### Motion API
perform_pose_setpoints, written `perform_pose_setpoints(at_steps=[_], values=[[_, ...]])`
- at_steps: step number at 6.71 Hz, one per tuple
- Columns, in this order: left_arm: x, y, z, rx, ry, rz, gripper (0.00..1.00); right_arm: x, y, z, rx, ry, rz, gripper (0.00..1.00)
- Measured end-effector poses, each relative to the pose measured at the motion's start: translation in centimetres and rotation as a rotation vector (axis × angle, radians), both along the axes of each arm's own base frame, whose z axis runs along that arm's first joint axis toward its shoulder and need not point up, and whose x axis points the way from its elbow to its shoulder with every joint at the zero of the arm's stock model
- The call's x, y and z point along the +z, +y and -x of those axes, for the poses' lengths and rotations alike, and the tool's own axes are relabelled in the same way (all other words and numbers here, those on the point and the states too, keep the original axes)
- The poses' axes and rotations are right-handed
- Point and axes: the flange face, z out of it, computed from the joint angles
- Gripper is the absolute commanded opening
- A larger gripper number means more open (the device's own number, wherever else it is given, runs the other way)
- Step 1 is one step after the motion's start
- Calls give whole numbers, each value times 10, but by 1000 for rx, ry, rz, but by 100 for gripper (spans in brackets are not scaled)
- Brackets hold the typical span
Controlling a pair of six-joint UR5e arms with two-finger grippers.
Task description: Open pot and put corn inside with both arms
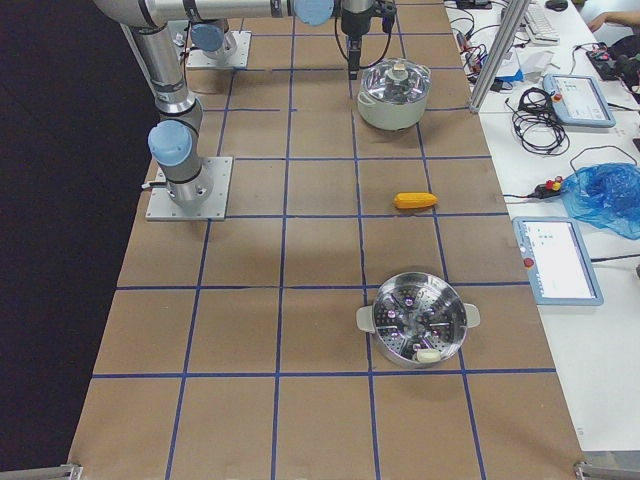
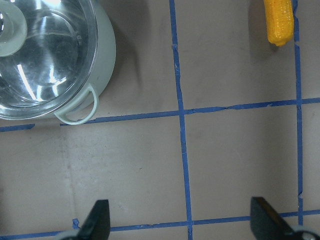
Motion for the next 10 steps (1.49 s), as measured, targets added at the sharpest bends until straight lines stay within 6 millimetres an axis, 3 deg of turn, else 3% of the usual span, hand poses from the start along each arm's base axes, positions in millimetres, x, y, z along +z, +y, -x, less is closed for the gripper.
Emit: perform_pose_setpoints(at_steps=[4, 5, 7, 9, 10], values=[[-1, -1, 0, -2, -2, -2, 100, -2, -3, 2, 15, 0, 3, 100], [-2, -2, 0, -6, 2, -4, 100, -3, -9, 11, 39, 2, 10, 100], [-9, -7, 2, 32, 1, -16, 100, -21, -45, 58, 28, 2, 22, 100], [-14, -15, 25, 33, -11, 7, 100, -96, -123, 112, 33, -1, -41, 96], [-20, -30, 54, 2, -10, 34, 100, -140, -158, 139, 64, 2, -38, 95]])
